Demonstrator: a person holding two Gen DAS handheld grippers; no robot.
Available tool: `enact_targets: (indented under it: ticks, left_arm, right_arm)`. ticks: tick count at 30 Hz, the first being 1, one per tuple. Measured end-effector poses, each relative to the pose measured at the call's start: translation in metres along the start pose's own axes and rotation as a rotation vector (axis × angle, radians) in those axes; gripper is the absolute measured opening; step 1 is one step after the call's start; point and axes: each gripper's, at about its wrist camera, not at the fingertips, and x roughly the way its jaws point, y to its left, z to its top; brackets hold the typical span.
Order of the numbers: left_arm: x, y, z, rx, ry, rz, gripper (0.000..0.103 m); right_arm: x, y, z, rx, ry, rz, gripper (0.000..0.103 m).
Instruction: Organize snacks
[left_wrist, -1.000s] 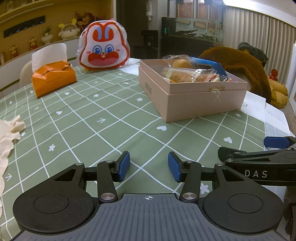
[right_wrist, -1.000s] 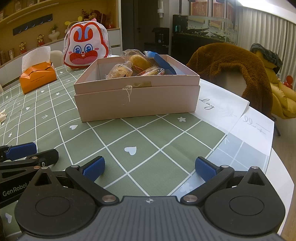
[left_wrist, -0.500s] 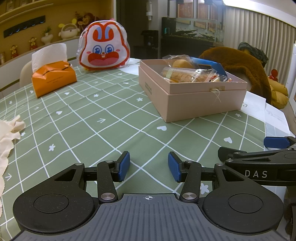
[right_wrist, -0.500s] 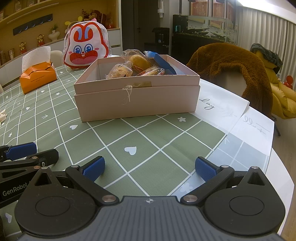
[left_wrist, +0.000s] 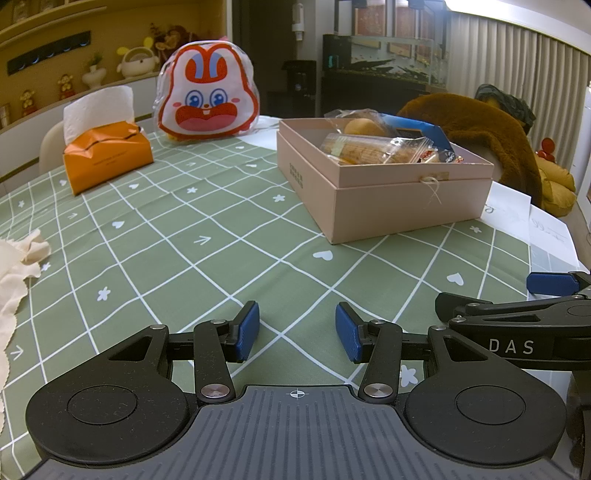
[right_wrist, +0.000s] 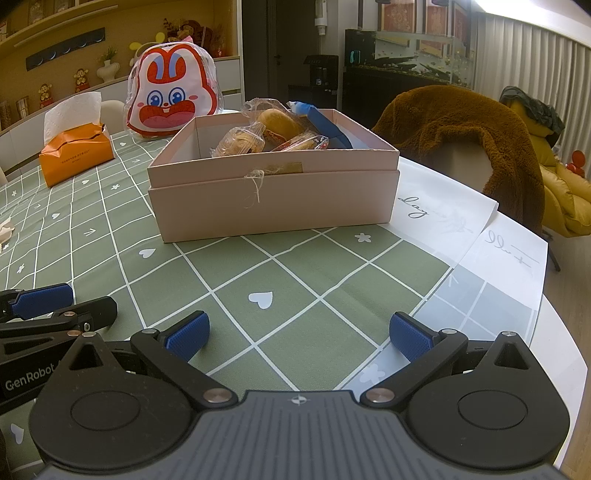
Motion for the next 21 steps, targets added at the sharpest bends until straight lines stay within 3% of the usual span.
enact_targets:
  ticks: [21]
  left_arm:
    - [0.0004, -0.0001, 0.0006, 0.003, 0.001, 0.004, 0.052]
  right_arm:
    - [0.0004, 0.0001, 0.0000, 0.000, 0.000, 0.000, 0.103]
